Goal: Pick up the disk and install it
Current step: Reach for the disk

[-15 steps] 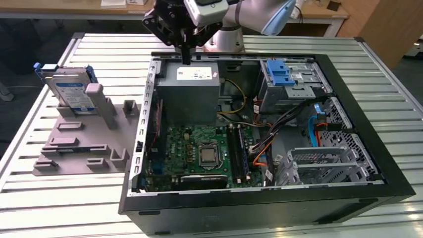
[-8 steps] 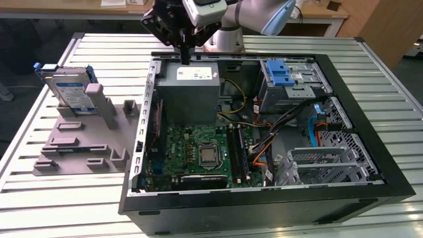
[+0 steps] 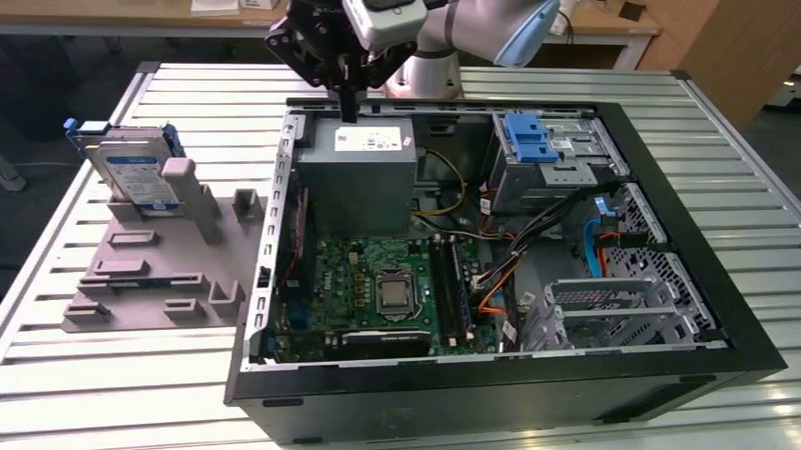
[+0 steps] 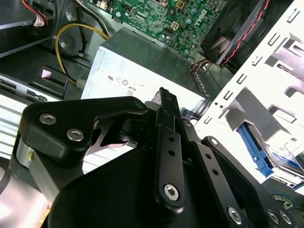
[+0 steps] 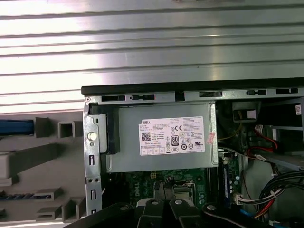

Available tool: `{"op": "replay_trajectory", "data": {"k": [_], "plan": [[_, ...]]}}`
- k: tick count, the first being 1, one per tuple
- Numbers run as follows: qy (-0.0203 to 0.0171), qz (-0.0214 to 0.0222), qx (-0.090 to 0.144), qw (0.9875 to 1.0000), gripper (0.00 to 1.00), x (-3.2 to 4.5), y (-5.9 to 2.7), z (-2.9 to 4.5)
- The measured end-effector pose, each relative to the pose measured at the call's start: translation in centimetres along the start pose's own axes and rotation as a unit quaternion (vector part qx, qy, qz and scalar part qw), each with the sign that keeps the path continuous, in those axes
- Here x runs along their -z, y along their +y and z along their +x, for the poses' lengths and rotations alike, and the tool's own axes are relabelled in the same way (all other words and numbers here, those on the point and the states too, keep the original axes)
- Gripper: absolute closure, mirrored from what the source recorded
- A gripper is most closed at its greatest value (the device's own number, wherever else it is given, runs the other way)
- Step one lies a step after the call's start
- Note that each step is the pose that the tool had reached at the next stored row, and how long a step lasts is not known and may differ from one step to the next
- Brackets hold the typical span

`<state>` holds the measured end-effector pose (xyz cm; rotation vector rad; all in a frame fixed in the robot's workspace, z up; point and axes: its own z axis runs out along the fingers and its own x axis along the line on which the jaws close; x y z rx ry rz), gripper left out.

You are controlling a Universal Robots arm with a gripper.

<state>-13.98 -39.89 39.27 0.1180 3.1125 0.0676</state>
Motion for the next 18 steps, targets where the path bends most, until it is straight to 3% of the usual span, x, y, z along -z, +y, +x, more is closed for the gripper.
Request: {"op": "replay_trajectory", "data": {"k": [18], "plan": [[0.0000,0.0000,0.000,1.0000,0.89,-0.03,-0.03,0.35]]}}
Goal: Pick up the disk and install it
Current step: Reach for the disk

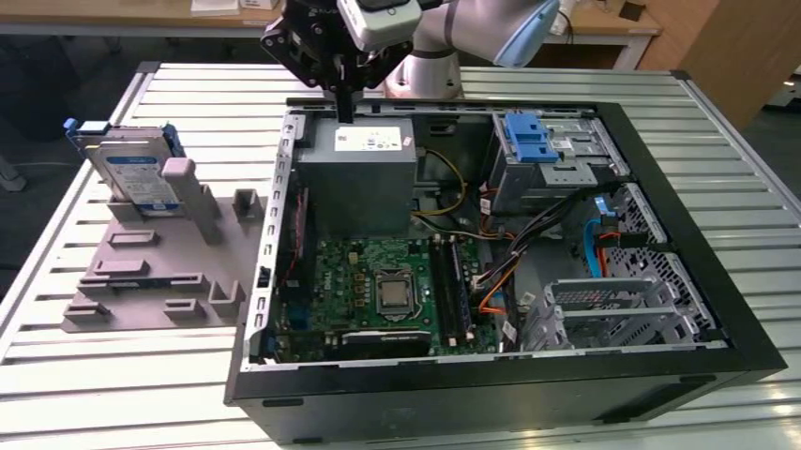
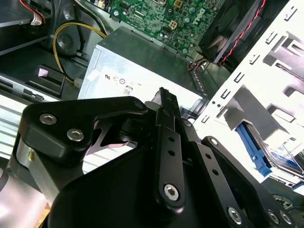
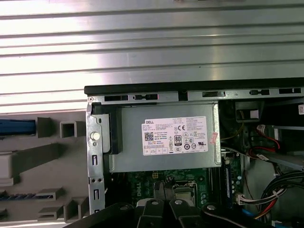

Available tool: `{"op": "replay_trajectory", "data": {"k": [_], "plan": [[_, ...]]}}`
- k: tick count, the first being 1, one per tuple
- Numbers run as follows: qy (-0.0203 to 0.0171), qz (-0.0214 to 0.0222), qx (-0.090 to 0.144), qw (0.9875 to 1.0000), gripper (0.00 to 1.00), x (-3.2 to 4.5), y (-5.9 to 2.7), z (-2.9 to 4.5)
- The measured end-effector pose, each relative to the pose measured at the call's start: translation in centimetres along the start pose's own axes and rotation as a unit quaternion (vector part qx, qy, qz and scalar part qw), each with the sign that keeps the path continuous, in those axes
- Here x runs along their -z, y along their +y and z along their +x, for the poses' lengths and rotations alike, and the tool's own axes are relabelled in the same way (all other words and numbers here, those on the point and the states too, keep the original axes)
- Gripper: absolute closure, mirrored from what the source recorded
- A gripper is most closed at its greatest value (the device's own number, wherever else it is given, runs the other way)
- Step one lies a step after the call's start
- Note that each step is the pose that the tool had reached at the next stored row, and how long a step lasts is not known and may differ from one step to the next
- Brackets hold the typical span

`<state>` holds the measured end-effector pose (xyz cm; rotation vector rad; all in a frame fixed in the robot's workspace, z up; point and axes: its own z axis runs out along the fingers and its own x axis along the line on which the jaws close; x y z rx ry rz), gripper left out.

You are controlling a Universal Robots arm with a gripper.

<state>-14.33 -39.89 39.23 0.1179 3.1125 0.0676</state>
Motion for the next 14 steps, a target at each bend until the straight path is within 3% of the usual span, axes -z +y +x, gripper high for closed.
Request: {"op": "replay_trajectory", "data": {"k": [14], "plan": [[0.0000,0.0000,0.000,1.0000,0.89,-0.04,-0.02,0.25]]}}
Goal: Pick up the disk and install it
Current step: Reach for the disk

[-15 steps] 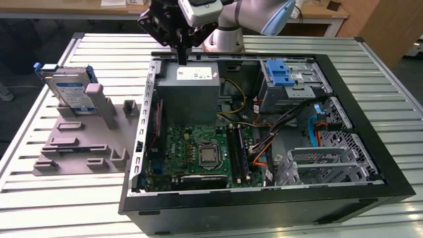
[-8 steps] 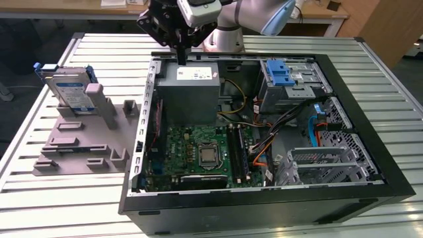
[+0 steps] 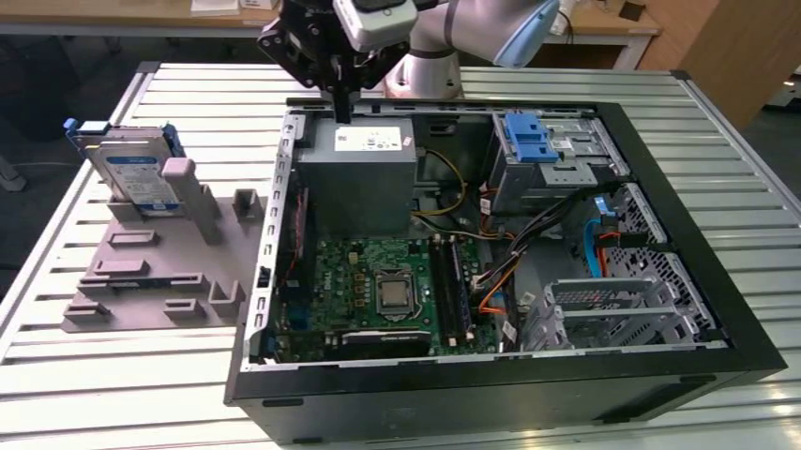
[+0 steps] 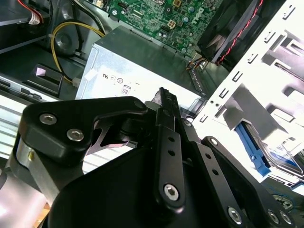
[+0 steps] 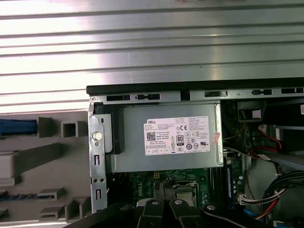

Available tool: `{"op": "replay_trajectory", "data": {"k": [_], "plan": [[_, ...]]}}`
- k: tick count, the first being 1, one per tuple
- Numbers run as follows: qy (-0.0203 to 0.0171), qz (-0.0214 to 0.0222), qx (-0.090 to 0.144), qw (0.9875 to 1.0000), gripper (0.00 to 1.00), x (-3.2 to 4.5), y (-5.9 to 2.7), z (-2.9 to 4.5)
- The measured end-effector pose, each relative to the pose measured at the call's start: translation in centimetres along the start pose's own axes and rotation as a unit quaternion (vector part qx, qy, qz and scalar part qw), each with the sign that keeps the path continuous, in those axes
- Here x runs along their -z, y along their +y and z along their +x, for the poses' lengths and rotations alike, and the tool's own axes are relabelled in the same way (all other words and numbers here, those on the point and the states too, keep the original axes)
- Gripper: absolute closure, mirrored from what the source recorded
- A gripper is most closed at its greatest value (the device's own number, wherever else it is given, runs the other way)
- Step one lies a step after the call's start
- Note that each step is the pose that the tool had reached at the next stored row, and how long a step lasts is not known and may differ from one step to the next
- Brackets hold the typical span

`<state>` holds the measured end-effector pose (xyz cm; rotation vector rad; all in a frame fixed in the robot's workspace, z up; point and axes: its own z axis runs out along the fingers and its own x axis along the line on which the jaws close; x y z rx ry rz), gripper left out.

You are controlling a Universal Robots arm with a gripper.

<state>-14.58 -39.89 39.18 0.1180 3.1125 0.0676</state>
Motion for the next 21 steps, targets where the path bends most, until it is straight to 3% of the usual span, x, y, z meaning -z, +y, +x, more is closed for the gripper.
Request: {"op": "replay_trajectory", "data": {"k": [21], "plan": [[0.0000,0.0000,0.000,1.0000,0.89,-0.06,-0.04,0.46]]}}
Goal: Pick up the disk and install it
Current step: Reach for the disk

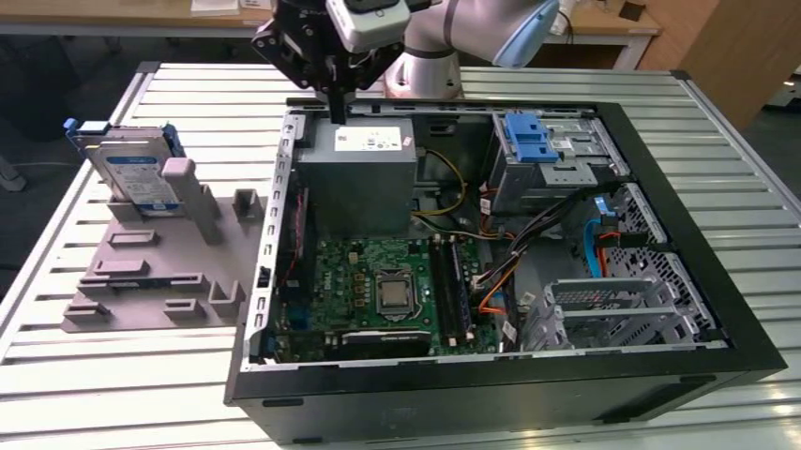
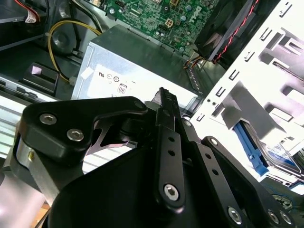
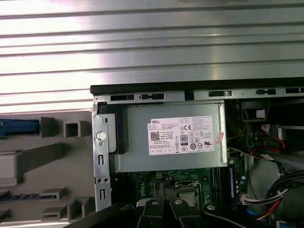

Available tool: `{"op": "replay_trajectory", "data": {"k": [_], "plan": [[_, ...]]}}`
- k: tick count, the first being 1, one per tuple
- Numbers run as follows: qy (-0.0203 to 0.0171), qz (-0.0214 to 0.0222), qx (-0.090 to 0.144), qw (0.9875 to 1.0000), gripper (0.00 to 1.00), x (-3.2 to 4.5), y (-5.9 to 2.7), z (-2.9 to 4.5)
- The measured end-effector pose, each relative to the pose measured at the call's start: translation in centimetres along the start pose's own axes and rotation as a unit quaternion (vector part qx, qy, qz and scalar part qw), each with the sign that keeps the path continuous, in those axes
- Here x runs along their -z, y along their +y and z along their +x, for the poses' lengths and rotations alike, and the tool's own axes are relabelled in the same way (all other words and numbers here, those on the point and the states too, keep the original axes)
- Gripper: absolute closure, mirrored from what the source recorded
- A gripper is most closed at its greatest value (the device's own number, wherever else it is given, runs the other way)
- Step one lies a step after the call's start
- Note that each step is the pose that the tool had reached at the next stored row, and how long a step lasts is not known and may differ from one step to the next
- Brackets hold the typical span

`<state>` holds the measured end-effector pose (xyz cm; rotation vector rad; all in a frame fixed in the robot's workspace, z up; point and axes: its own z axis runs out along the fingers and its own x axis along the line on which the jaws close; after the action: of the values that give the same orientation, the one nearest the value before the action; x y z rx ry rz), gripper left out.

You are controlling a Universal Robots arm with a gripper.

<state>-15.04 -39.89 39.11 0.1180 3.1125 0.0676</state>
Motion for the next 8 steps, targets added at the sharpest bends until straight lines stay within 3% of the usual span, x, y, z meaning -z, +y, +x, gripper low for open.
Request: {"op": "replay_trajectory", "data": {"k": [8], "plan": [[0.0000,0.0000,0.000,1.0000,0.89,-0.03,-0.01,0.17]]}}
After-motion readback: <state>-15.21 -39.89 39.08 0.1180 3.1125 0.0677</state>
